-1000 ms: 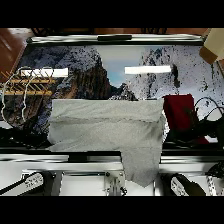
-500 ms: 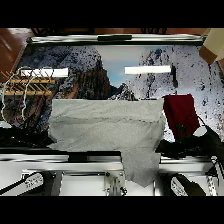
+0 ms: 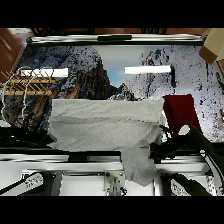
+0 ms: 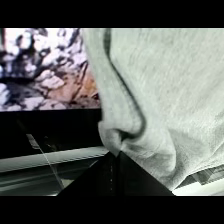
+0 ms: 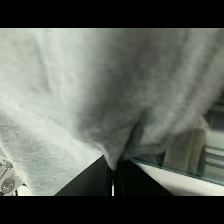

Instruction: Fold the shirts.

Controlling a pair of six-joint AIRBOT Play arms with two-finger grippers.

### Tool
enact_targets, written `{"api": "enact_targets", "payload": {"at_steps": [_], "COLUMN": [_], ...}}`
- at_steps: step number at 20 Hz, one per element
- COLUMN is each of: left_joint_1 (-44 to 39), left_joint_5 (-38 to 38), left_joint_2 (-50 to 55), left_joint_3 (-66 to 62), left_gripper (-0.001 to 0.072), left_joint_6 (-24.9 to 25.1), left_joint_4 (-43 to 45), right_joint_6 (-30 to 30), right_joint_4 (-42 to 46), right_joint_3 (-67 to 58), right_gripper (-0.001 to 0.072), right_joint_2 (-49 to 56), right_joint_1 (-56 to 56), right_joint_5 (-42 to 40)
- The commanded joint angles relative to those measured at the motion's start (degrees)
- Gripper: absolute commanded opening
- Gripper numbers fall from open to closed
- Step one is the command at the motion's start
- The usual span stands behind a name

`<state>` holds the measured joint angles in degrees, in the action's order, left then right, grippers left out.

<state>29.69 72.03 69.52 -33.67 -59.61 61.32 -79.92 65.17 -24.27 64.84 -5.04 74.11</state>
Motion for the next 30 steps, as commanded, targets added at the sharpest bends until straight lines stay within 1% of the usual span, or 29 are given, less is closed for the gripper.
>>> {"api": "enact_targets", "payload": {"at_steps": [1,2,4,6,8,10,12,13,15,16,18,19,20,21,22,23,24,26,27,28,30], "left_joint_1": [0.0,0.0,-0.3,-1.1,-3.4,-6.8,-9.8,-11.1,-12.6,-13.0,-13.5,-13.6,-13.5,-13.1,-12.6,-11.9,-11.2,-10.3,-10.1,-10.2,-10.7], "left_joint_5": [1.0,2.0,3.8,2.2,0.7,-1.6,-4.1,-4.1,-3.8,-3.8,-3.8,-3.1,-1.7,-0.4,1.0,3.9,7.0,10.8,11.6,11.9,12.5], "left_joint_2": [0.0,0.0,0.0,0.7,3.4,8.2,14.4,18.0,24.3,26.6,30.0,30.8,31.4,31.6,31.5,31.4,31.3,31.1,30.7,29.9,28.5], "left_joint_3": [-3.6,-5.9,-11.7,-16.8,-22.1,-28.4,-35.0,-38.6,-44.7,-46.9,-49.0,-49.0,-49.0,-49.0,-49.2,-49.9,-51.2,-53.5,-54.2,-54.3,-54.3], "left_gripper": [0.0033,0.0032,0.0032,0.0032,0.0032,0.0032,0.0033,0.0033,0.0033,0.0033,0.0035,0.0038,0.0096,0.0309,0.0529,0.0646,0.0664,0.0664,0.0664,0.0663,0.0663], "left_joint_6": [0.6,0.7,1.4,1.2,0.5,-3.1,-7.5,-9.6,-14.2,-15.4,-18.9,-19.3,-19.3,-19.3,-19.3,-18.3,-16.2,-16.2,-16.4,-17.0,-17.0], "left_joint_4": [-0.1,-0.1,-0.3,-3.7,-7.7,-7.8,-7.8,-7.8,-7.8,-7.8,-7.9,-7.9,-7.8,-7.8,-7.8,-7.8,-7.8,-7.8,-7.9,-7.9,-7.8], "right_joint_6": [2.3,2.9,2.1,-1.0,-3.1,-4.0,-4.4,-5.1,-6.5,-7.1,-8.4,-8.8,-8.7,-7.9,-6.5,-5.0,-5.0,-5.1,-5.1,-5.1,-5.1], "right_joint_4": [-2.4,-1.6,2.1,4.1,1.9,0.2,-1.4,-2.0,-2.1,-2.1,-2.2,-2.1,-2.1,-2.2,-2.0,-0.9,1.6,7.6,9.4,9.8,8.6], "right_joint_3": [-4.3,-7.8,-15.9,-24.7,-33.4,-41.5,-47.9,-49.9,-52.8,-53.4,-53.4,-53.4,-53.4,-53.4,-53.4,-53.4,-53.4,-53.4,-53.3,-53.3,-53.3], "right_gripper": [0.0079,0.0079,0.0079,0.0079,0.0078,0.0078,0.0079,0.0079,0.0079,0.0079,0.0082,0.0151,0.0387,0.0630,0.0658,0.0658,0.0658,0.0659,0.0660,0.0660,0.0660], "right_joint_2": [-1.7,-3.3,-4.7,-3.0,1.3,8.0,15.7,19.1,24.8,26.6,29.2,30.1,30.4,30.1,29.3,28.0,26.8,26.0,26.4,27.1,28.6], "right_joint_1": [2.6,2.6,2.6,2.6,2.6,2.8,2.8,2.8,2.7,2.6,2.7,2.8,2.8,2.3,1.6,0.8,0.0,-0.7,-0.7,-0.7,-0.4], "right_joint_5": [2.7,4.4,3.9,-1.2,-8.0,-12.4,-13.2,-13.8,-16.0,-16.8,-17.0,-16.2,-15.5,-14.2,-12.0,-8.8,-5.3,0.8,2.6,3.9,3.9]}}
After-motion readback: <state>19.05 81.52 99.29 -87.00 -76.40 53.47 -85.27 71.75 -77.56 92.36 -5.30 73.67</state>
